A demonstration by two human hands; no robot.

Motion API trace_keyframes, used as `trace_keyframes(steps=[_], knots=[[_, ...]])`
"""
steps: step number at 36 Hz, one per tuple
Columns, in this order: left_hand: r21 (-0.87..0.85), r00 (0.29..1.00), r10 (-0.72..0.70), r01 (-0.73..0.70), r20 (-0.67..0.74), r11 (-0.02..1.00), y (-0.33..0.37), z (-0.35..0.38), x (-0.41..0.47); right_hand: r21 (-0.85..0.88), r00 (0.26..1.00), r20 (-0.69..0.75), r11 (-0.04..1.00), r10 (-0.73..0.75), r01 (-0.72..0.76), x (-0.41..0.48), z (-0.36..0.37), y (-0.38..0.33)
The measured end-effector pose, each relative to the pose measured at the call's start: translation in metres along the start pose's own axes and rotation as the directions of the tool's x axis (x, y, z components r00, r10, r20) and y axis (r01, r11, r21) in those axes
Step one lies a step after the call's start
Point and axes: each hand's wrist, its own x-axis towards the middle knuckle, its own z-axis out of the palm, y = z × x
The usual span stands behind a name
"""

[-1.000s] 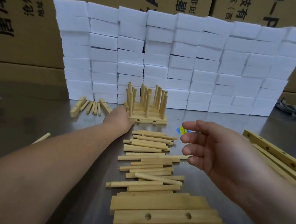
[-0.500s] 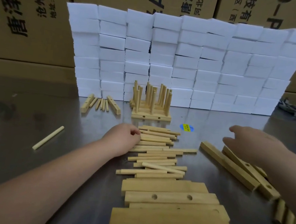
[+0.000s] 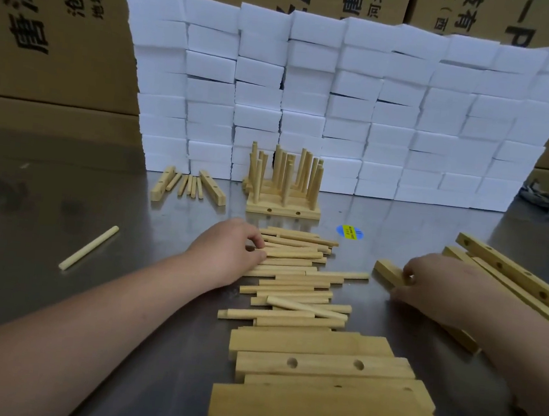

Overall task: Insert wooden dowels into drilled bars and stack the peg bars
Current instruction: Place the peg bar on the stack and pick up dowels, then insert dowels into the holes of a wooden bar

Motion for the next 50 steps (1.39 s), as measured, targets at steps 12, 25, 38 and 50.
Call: trace_keyframes(steps=[12,25,38,50], knots=[[-0.041,0.997,0.052,-0.05,0.05,0.998,0.003,-0.001,-0.001,0.311,0.971,-0.237,0.95,0.033,0.043,-0.009,-0.02,-0.015],[-0.081,0.996,0.023,-0.016,0.088,0.997,0.003,0.0,0.0,0.991,0.997,-0.018,0.129,-0.073,0.028,-0.041,-0.039,-0.045],[-0.177,0.999,0.034,-0.028,0.029,0.984,0.011,-0.007,-0.004,0.991,0.992,0.032,-0.123,-0.124,-0.048,-0.042,-0.039,-0.049],[-0.438,0.949,0.209,-0.297,-0.238,0.849,0.057,-0.041,-0.027,0.99,0.996,-0.022,-0.137,-0.082,0.011,-0.037,-0.036,-0.048]])
